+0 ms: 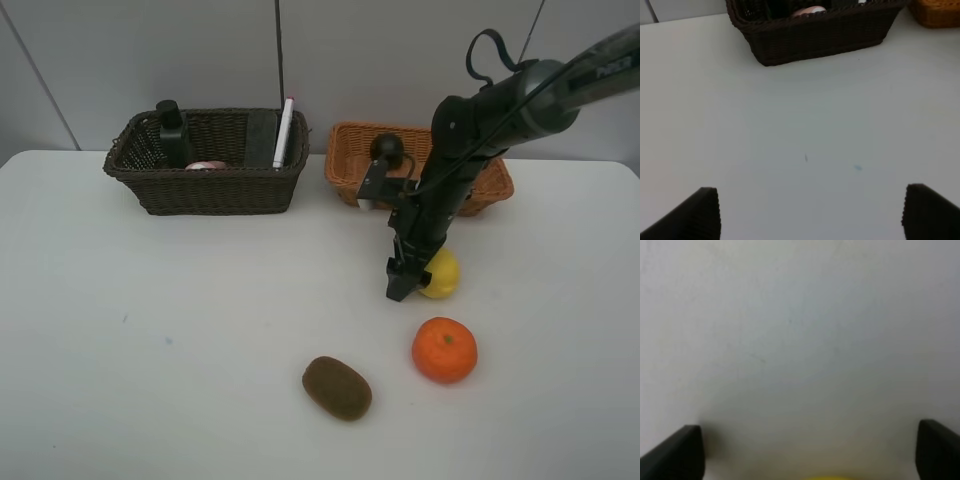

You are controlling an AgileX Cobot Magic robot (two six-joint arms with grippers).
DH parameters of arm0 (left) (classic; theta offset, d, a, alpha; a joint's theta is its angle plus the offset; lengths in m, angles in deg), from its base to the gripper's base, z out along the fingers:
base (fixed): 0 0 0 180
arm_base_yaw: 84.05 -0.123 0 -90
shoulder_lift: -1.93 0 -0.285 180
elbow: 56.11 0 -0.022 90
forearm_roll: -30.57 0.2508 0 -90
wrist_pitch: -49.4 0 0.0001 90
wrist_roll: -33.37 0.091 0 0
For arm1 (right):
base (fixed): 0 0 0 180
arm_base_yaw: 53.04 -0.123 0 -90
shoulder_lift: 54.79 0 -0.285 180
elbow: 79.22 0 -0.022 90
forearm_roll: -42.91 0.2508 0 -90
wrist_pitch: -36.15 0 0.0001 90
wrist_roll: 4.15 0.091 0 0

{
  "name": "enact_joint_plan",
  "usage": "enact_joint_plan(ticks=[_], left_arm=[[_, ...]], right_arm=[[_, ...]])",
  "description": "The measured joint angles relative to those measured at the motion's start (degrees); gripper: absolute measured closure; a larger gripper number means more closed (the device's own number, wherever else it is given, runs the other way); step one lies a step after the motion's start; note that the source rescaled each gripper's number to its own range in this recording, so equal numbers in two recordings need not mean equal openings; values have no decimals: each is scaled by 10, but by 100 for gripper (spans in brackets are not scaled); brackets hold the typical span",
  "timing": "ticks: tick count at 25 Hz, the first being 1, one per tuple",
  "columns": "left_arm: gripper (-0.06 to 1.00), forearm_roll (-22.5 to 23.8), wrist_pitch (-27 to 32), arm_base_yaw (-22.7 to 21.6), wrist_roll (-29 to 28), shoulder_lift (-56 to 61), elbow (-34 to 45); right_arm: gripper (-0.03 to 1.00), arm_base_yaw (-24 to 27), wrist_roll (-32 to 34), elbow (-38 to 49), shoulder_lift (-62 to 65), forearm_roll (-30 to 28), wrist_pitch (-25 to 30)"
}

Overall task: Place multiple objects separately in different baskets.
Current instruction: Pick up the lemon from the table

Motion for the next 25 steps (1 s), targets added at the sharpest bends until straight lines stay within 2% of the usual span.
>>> enact_joint_plan(ticks=[11,25], left_arm=[[1,0,0,0,0,0,0],[1,0,0,0,0,0,0]], right_arm=[[-3,0,0,0,0,-19,6],[-3,15,0,0,0,-73,28]])
